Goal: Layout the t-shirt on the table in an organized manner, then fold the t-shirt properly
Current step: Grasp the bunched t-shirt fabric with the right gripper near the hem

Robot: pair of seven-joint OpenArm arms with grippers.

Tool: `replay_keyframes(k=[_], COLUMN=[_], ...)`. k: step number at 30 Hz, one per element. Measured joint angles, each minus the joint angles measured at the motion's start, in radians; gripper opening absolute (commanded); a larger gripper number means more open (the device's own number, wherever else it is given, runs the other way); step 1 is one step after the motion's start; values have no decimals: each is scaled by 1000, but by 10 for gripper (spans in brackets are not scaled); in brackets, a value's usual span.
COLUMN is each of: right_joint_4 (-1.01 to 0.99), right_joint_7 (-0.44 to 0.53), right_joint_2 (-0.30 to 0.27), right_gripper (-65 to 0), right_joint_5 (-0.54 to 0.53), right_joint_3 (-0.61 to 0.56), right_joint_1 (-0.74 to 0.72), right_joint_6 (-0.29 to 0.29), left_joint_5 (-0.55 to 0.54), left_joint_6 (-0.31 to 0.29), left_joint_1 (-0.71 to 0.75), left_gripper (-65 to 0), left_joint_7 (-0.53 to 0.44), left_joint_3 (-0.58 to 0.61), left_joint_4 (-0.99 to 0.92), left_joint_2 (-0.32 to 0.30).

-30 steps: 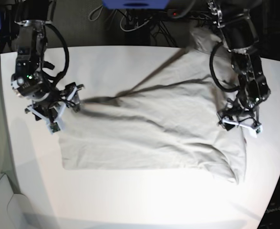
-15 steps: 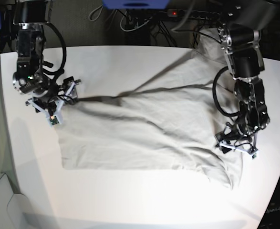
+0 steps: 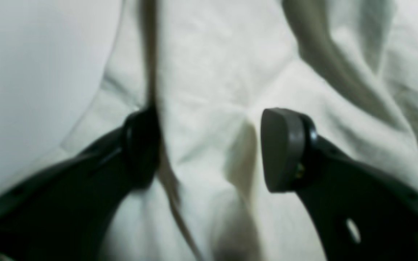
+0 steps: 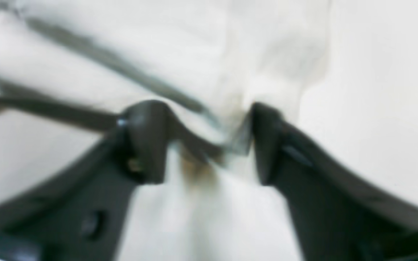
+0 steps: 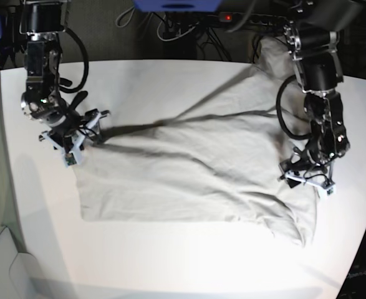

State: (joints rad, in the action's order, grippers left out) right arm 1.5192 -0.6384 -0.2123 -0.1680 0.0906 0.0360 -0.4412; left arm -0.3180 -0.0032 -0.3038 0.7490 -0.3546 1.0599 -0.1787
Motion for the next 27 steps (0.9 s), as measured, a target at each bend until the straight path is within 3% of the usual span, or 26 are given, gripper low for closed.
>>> replay_keyframes(k=[6,12,18,23,27], right_joint_4=[-20,-82,-256,-408,-461], right_joint_7=[11,-3,-1,13,19], right_joint_2=[32,33,42,104,183], right_gripper=[-650,-650,-650,-650,-650], right_joint_5=[-4,0,7,5,6], right_joint_3=[-2,-71,-208,-319,-467], right_joint_1=[-82,-187,-457,-641,-672], right_joint_6=[0,-1,-1,0,0], left_joint_5=[-11,-19,-25,-20,-15], left_joint_6=[0,-1,-2,-2,-2], left_joint_1=[27,56,88,124,144], left_gripper=[-229,-229,-229,-229,-229], left_joint_7=[-31,-56,-67,-58,-49], left_joint_3=[-3,-3,-3,-4,-1], left_joint_4=[13,21,45,96,119], left_joint_2=[3,1,-4,-6,-3])
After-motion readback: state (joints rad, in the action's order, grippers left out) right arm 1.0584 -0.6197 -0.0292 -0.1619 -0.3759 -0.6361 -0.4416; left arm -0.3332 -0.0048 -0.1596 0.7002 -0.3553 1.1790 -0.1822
